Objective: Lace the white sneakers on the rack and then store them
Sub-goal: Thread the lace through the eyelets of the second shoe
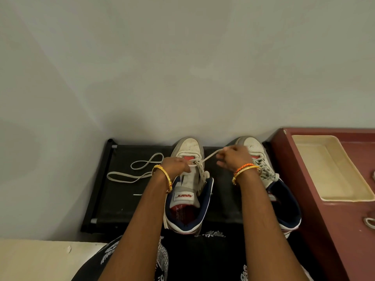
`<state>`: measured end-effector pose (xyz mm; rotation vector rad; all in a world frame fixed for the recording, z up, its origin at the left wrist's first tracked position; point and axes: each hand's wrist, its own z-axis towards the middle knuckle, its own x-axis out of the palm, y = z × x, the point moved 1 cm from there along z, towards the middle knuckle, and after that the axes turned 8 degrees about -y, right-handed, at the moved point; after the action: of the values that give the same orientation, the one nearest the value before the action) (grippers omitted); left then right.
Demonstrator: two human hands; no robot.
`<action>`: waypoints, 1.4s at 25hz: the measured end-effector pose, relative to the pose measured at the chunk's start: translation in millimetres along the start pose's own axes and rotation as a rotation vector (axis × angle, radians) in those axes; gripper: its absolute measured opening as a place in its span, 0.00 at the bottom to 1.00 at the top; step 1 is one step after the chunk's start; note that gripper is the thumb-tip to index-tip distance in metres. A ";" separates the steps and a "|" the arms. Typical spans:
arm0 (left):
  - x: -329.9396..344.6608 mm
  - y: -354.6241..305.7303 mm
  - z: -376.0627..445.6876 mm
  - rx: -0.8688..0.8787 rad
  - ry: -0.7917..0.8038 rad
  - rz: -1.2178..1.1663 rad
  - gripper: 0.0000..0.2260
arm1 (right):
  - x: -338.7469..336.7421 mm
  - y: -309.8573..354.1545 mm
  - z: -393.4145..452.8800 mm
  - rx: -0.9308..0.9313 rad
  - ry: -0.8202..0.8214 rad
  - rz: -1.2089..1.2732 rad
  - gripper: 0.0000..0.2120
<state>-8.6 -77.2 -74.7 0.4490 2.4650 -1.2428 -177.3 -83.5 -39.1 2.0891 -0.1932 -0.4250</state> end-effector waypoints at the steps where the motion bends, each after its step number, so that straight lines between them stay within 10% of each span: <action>1: -3.4 1.5 -4.2 -0.021 -0.028 -0.079 0.14 | -9.9 8.5 -2.9 -0.026 -0.052 0.106 0.12; 8: -9.1 9.6 -33.4 -0.080 -0.198 -0.384 0.09 | -35.4 63.9 -51.3 -0.200 0.108 0.698 0.12; 15: 2.0 25.1 -45.7 0.026 -0.294 -0.051 0.15 | 23.1 -29.0 -14.9 -0.297 0.175 -0.500 0.08; 25: 8.1 17.3 -55.4 0.063 -0.413 0.038 0.15 | 20.0 -38.9 -10.2 -0.052 0.249 -0.270 0.11; 35: 8.5 16.5 -53.3 0.015 -0.430 0.037 0.15 | -31.9 57.3 -62.2 -0.574 0.130 0.310 0.14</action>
<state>-17.6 -23.3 -60.4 0.2019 2.0765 -1.1976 -181.8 -54.6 46.4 1.4848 -0.2768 -0.1305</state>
